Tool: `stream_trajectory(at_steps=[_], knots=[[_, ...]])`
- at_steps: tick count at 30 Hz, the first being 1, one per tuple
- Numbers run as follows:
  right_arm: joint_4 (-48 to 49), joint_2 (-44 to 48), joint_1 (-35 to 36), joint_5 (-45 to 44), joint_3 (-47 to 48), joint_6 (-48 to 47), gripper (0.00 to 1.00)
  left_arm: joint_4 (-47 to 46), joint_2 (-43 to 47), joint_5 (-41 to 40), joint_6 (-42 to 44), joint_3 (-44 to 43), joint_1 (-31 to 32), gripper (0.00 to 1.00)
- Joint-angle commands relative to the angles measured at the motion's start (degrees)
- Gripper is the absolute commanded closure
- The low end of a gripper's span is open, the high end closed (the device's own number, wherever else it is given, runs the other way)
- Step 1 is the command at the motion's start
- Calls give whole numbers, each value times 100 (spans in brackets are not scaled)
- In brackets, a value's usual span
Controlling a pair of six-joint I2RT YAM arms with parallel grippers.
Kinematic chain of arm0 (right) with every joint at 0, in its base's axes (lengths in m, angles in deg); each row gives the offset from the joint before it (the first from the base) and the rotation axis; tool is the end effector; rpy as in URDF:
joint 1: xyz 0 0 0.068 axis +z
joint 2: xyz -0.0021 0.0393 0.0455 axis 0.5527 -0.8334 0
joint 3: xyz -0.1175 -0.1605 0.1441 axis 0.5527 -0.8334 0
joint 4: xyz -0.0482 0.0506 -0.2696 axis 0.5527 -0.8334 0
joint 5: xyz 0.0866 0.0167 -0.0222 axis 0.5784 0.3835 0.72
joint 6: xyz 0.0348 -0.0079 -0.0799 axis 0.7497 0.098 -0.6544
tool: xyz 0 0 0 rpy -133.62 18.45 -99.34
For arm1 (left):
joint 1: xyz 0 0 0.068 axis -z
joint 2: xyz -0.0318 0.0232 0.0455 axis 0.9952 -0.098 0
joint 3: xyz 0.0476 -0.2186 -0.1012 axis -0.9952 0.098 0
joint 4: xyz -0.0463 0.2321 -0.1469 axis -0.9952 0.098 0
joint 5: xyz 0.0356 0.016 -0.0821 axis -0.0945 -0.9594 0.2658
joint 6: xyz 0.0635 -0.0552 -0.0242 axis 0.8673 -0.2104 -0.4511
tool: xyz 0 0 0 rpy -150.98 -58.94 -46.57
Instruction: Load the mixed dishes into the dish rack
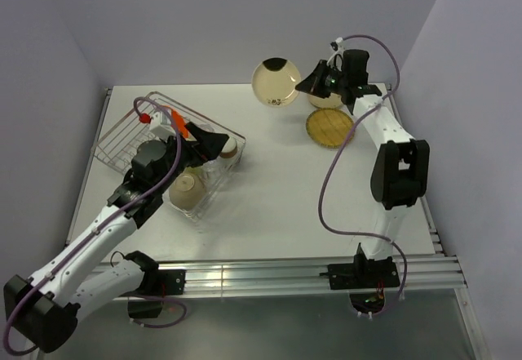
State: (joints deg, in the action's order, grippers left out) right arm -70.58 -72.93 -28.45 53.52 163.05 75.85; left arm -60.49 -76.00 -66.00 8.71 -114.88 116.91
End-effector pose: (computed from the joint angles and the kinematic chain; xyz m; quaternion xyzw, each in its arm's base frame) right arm 0.4927 0.0876 0.2655 0.0066 0.8192 0.3851 0.4250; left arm 0.2468 -0.1511 0.3074 -0.1205 0.7335 -0.4112 0.5276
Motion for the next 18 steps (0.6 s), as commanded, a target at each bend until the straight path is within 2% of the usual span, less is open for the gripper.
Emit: stream_trajectory(at_steps=[1, 2, 8, 10, 13, 17, 18], knots=[[-120, 706, 96, 809, -404, -710, 100, -1000, -462, 977, -56, -251, -378, 6], [-181, 994, 96, 906, -658, -755, 100, -1167, -593, 1371, -109, -233, -458, 7], [-498, 1839, 157, 1399, -1389, -843, 100, -2468, -1569, 2323, -400, -294, -687, 14], [-524, 1998, 228, 1443, -1652, -834, 100, -2670, -1921, 2665, -452, -452, -687, 20], [-490, 2297, 368, 1443, -1916, -799, 100, -2873, -2282, 3070, -549, -611, -687, 27], [-472, 2430, 535, 1425, -2014, -755, 100, -2778, -2440, 3159, -541, -664, -687, 33], [-480, 2447, 570, 1425, -2023, -738, 100, -2698, -2440, 3124, -488, -672, -687, 37]])
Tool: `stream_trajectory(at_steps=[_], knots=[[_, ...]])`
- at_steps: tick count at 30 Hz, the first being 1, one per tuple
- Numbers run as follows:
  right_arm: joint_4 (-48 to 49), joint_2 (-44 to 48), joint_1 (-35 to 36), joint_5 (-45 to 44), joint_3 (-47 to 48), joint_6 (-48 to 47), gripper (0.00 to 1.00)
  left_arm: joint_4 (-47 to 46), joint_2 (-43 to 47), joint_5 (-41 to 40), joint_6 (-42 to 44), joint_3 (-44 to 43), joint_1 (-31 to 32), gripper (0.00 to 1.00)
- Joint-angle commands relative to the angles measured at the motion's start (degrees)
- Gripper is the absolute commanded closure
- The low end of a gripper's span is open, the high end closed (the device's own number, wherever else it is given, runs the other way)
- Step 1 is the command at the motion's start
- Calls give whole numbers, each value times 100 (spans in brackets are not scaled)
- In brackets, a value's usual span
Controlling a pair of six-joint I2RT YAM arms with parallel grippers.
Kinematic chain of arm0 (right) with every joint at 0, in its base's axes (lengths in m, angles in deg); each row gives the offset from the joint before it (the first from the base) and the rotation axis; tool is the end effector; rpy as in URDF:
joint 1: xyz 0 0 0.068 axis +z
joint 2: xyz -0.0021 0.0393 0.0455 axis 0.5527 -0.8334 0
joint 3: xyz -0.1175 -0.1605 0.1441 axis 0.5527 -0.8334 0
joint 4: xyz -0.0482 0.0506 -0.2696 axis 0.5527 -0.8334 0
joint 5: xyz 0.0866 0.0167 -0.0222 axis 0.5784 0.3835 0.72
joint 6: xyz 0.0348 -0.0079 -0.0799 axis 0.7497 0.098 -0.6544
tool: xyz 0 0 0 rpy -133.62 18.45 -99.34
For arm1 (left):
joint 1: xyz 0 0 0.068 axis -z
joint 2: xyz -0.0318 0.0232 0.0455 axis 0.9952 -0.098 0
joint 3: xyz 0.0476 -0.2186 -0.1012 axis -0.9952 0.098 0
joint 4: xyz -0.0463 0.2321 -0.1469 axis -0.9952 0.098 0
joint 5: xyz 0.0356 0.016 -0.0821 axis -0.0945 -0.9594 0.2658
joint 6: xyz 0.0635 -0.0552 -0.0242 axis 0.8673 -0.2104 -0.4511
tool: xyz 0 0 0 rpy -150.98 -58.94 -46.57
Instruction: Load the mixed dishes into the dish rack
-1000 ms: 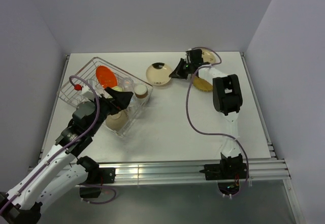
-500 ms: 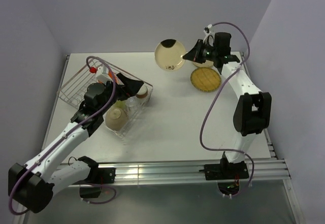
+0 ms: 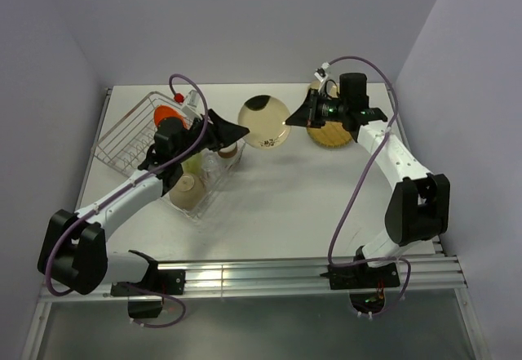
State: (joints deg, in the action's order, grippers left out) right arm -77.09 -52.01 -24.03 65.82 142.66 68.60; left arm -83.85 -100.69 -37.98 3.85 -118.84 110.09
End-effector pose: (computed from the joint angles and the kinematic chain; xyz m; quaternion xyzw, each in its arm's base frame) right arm 0.3837 0.1213 0.2757 -0.1141 0.8133 0.4503 0.3504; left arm 0.3156 -0.1871 0.2638 -0.0257 0.7256 -0.5411 0.4243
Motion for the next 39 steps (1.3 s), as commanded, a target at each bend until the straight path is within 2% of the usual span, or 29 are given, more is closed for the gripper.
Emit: stream_trajectory(at_steps=[1, 7, 10, 11, 14, 16, 18, 23, 25, 33, 36, 39], knots=[[162, 391, 199, 186, -1, -21, 100, -248, 38, 217, 50, -285, -5, 40], [39, 487, 445, 168, -1, -144, 100, 411, 108, 5, 357, -364, -5, 63], [-13, 575, 586, 72, -18, -231, 100, 641, 117, -65, 463, -417, 4, 79], [-22, 602, 621, 37, -19, -249, 100, 667, 126, -65, 481, -417, 4, 91], [-31, 654, 683, -69, -36, -337, 100, 746, 231, -56, 586, -426, 13, 100], [-57, 637, 692, -95, 25, -477, 100, 746, 398, -39, 674, -365, 30, 100], [-93, 602, 692, -69, 87, -652, 92, 703, 600, 83, 744, -242, 30, 100], [-41, 426, 718, 360, 298, -847, 55, 632, 951, 330, 797, 65, 30, 100], [21, 382, 779, 458, 359, -934, 48, 615, 1031, 374, 771, 153, 30, 100], [83, 198, 1069, 1266, 614, -1541, 49, 491, 1251, 427, 692, 470, 30, 100], [-48, 101, 1166, 1442, 754, -1699, 55, 553, 1286, 427, 744, 470, 30, 100], [-303, -13, 1236, 1530, 877, -1857, 71, 649, 1330, 357, 832, 444, 21, 100]])
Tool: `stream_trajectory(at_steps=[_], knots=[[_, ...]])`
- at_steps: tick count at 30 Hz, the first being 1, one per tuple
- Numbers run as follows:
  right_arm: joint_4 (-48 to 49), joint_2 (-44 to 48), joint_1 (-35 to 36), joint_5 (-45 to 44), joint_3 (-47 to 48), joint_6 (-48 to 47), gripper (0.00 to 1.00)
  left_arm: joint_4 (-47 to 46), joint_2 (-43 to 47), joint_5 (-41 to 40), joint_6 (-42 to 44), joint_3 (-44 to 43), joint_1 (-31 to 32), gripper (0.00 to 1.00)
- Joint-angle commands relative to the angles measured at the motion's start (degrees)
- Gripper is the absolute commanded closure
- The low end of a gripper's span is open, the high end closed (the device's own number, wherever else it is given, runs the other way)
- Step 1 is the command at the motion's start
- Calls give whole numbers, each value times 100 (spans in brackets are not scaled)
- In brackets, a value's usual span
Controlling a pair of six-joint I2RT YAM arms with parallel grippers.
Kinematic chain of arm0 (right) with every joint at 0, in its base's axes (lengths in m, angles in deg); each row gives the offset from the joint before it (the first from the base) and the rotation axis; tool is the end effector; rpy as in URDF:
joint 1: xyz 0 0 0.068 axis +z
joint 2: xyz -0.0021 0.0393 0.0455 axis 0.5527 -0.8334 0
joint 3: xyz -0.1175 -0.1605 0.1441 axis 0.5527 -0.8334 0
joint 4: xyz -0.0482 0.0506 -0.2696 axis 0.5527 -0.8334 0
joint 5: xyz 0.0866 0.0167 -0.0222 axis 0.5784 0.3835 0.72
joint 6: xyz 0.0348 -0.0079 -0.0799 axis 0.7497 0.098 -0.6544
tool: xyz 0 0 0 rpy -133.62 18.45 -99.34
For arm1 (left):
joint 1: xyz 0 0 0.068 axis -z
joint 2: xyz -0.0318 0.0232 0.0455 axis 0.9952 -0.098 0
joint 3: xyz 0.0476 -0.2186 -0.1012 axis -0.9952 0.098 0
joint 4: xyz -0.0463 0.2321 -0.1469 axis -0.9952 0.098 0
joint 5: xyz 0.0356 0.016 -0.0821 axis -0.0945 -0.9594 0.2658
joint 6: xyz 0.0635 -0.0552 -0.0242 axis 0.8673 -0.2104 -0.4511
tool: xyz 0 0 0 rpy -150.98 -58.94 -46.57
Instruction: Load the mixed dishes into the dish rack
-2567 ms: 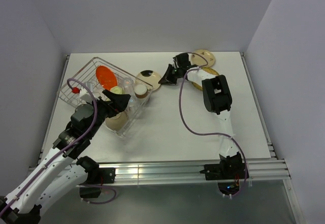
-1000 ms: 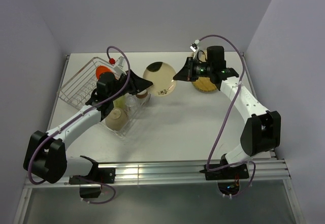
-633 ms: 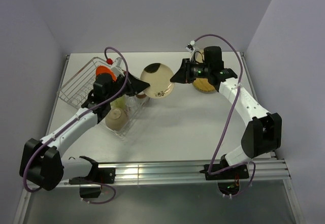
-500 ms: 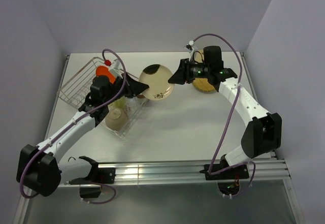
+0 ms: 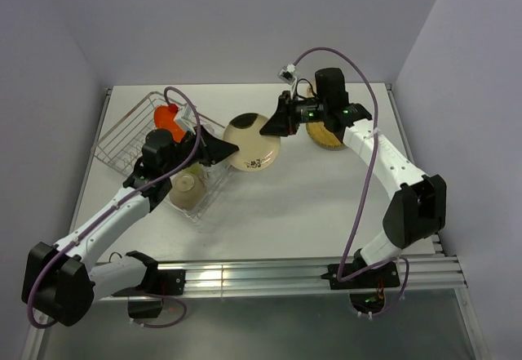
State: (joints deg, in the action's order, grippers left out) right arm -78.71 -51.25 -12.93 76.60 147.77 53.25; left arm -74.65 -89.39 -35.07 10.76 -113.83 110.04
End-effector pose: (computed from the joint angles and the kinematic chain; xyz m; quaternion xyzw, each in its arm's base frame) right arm 0.3412 0.1980 0.3167 -0.3472 0.7063 0.5014 0.3595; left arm 0.2783 -0.1728 0.2695 0.0280 0.7405 -0.5194 0.4256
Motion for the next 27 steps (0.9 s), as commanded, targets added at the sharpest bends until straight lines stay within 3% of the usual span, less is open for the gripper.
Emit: stream_trajectory(at_steps=[1, 3, 5, 7, 8, 10, 11, 14, 16, 20, 27], knots=[[-220, -116, 144, 462, 401, -384, 73, -262, 218, 57, 159, -65, 17, 100], [-448, -195, 179, 453, 489, -516, 81, -244, 244, 57, 194, -65, -1, 100], [-555, -222, 196, 392, 533, -717, 98, -174, 279, 48, 247, -65, -18, 100], [-546, -222, 188, 365, 577, -745, 100, -26, 358, -13, 291, -74, -36, 97], [-564, -222, 188, 322, 612, -780, 100, 63, 402, -74, 352, -83, -45, 79], [-590, -248, 205, 252, 761, -780, 100, 343, 551, -467, 466, -127, -62, 59], [-582, -257, 214, 164, 814, -772, 100, 675, 769, -635, 624, -188, -71, 45], [-564, -353, 240, -3, 1095, -754, 100, 1448, 1383, -1575, 940, -355, -80, 23], [-503, -467, 284, -205, 1332, -710, 100, 1898, 1884, -2276, 1169, -513, -88, 16], [-458, -862, 634, -775, 1929, -587, 100, 2725, 2546, -3033, 1450, -742, -89, 12], [-398, -1917, 1863, -2954, 3371, -113, 100, 3640, 3074, -3581, 1592, -1032, -88, 12]])
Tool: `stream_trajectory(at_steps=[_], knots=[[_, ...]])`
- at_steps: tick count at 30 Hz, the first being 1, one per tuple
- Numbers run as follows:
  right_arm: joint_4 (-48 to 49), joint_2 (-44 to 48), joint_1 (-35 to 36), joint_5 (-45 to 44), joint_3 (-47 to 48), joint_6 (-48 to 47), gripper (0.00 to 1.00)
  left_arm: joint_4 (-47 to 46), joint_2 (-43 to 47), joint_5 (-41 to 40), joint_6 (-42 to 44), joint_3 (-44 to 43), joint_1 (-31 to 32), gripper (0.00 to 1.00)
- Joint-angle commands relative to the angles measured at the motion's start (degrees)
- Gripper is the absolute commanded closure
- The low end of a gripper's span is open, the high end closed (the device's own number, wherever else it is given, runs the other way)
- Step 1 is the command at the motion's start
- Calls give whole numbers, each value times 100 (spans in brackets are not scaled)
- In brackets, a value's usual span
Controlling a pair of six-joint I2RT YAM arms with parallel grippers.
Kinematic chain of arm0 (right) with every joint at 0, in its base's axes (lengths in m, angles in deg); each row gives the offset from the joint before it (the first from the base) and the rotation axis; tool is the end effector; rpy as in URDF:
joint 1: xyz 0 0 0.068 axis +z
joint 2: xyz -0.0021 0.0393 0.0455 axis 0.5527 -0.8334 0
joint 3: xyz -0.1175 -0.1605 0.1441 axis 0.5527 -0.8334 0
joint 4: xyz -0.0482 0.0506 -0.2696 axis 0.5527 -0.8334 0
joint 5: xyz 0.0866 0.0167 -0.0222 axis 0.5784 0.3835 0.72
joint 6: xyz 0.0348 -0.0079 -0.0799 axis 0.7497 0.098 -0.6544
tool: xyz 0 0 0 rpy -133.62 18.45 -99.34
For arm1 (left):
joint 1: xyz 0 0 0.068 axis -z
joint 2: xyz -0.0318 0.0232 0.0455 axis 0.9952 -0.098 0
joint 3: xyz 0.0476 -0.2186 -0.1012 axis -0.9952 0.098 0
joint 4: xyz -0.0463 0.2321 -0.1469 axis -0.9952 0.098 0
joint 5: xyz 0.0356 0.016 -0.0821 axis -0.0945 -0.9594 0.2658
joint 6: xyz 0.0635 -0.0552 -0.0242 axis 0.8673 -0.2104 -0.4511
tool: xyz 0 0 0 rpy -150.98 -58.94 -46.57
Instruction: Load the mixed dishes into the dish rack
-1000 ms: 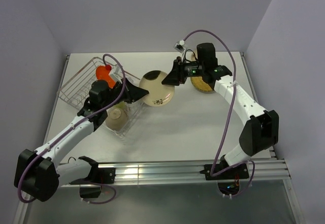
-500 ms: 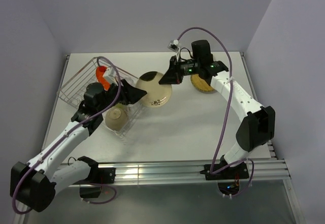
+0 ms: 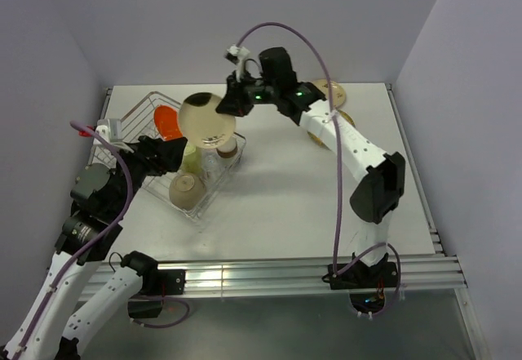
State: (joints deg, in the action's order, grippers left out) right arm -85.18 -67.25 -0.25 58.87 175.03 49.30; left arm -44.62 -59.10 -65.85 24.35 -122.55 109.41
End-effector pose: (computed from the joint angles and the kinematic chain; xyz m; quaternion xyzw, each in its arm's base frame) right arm 0.3624 0.2970 0.3634 -0.3940 0.6967 0.4258 0.4220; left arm 0.1904 -0.0832 0.3881 -0.0658 0.6874 -0.3254 0.6459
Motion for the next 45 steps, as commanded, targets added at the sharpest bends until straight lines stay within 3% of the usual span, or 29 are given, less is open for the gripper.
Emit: stream_trajectory(at_steps=[1, 6, 11, 18, 25, 45], knots=[[337, -440, 738, -1828, 821, 353, 100, 716, 158, -530, 250, -212, -16, 11], [1556, -1292, 1371, -3406, 1428, 442, 100, 883, 449, -828, 320, -406, -16, 11], [2577, -2223, 1881, -4644, 2131, -85, 100, 1103, 712, -1110, 417, -494, -16, 10], [3825, -3340, 2198, -5665, 2923, -1008, 100, 1428, 932, -1409, 487, -485, -16, 10], [4240, -3640, 2286, -5790, 2696, -1421, 100, 1578, 1117, -1611, 452, -433, -16, 9], [4082, -3588, 2365, -5324, 1842, -1413, 100, 1560, 1275, -1611, 215, -213, -16, 8]])
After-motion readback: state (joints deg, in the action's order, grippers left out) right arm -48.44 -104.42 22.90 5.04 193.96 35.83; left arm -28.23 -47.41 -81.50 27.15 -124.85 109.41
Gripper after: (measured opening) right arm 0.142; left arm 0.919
